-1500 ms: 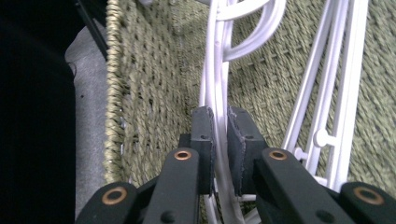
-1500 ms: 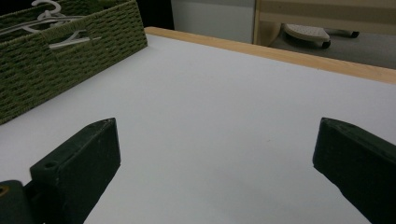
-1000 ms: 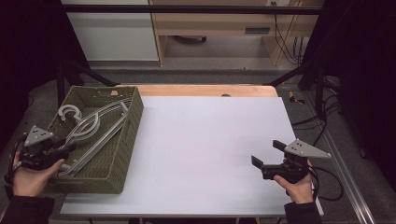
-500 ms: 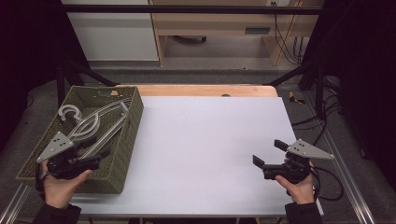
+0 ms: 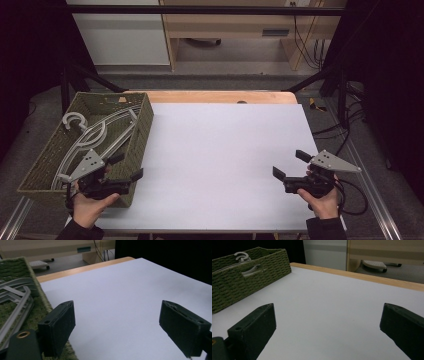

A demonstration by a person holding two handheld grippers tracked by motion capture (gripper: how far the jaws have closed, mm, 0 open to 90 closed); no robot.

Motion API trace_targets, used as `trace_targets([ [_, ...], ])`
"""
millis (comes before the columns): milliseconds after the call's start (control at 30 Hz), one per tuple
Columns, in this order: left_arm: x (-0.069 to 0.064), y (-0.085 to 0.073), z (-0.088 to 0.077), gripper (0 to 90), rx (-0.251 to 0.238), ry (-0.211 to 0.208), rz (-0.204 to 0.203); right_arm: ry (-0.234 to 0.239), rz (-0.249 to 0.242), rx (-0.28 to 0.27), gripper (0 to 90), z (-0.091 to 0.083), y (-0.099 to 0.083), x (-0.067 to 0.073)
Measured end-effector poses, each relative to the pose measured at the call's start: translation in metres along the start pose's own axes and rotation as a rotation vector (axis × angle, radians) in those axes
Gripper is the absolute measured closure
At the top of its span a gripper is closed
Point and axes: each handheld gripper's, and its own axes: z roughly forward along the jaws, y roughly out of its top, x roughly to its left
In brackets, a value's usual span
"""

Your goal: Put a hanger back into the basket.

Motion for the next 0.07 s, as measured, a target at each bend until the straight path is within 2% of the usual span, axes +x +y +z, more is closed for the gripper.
trace_targets([
  [67,-0.0018,-0.0008,0.0027,11.1,0.007,-0.004,0.013,0.002,-0.001,-0.001,0.8,-0.0003,-0.0004,-0.0002],
])
